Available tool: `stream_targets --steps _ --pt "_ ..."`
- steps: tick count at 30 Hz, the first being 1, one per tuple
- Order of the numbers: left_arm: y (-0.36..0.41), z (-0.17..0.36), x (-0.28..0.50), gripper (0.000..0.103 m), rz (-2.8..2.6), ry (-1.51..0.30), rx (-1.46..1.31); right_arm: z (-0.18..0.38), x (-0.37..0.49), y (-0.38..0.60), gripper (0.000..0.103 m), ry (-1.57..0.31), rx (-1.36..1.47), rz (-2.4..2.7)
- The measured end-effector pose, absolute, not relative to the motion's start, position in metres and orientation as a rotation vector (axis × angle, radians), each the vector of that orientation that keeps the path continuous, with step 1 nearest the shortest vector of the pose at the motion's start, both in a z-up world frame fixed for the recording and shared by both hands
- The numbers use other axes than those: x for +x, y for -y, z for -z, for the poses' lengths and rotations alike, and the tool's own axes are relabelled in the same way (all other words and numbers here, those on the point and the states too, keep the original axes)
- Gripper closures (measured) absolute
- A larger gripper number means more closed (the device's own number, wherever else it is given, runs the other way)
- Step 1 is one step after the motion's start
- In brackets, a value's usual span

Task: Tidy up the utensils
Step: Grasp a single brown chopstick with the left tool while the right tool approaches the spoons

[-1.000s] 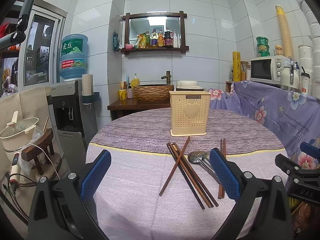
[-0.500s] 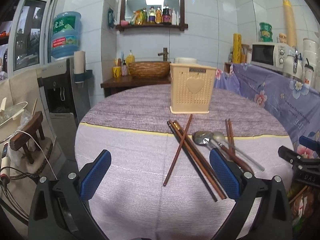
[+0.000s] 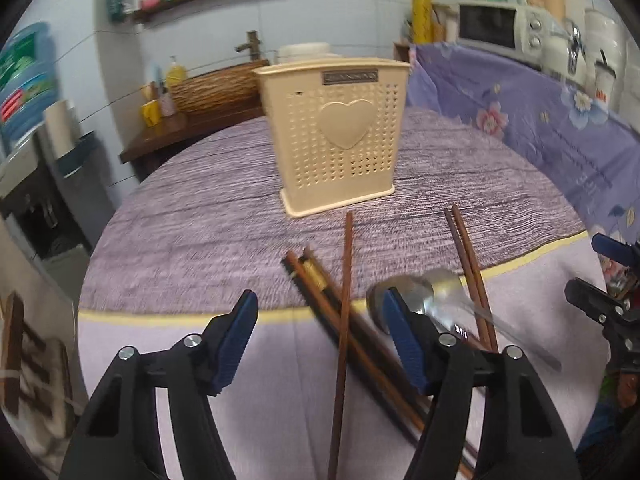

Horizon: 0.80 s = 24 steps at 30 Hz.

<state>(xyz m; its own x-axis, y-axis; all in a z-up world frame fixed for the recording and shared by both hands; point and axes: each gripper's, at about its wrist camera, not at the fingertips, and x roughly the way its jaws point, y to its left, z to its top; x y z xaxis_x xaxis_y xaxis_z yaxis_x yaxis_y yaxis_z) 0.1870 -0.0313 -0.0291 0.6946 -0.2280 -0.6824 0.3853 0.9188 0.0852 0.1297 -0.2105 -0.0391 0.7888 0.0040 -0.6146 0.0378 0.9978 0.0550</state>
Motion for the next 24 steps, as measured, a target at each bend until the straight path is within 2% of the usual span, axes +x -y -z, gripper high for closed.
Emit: stream_targets --steps 2,4,10,17,19,24 --pt "0.045 0.029 0.205 0.045 0.365 -0.74 0.282 0.038 0.137 0.21 0.005 -0.664 0.066 0.011" --pt "0.055 0.031 0.222 0.057 0.373 -0.76 0.315 0.037 0.145 0.209 0.005 -0.669 0.062 0.013" --pt "0.076 0.048 0.259 0.072 0.395 -0.854 0.348 0.043 0.155 0.212 0.005 -0.701 0.078 0.011" --pt "0.089 0.062 0.277 0.075 0.418 -0.929 0.368 0.048 0.161 0.215 0.006 -0.725 0.09 0.011" --pt "0.093 0.066 0.279 0.082 0.417 -0.953 0.38 0.049 0.165 0.217 0.01 -0.741 0.105 0.004" --pt "0.092 0.065 0.281 0.092 0.421 -0.957 0.35 0.056 0.182 0.223 0.019 -0.792 0.169 0.006"
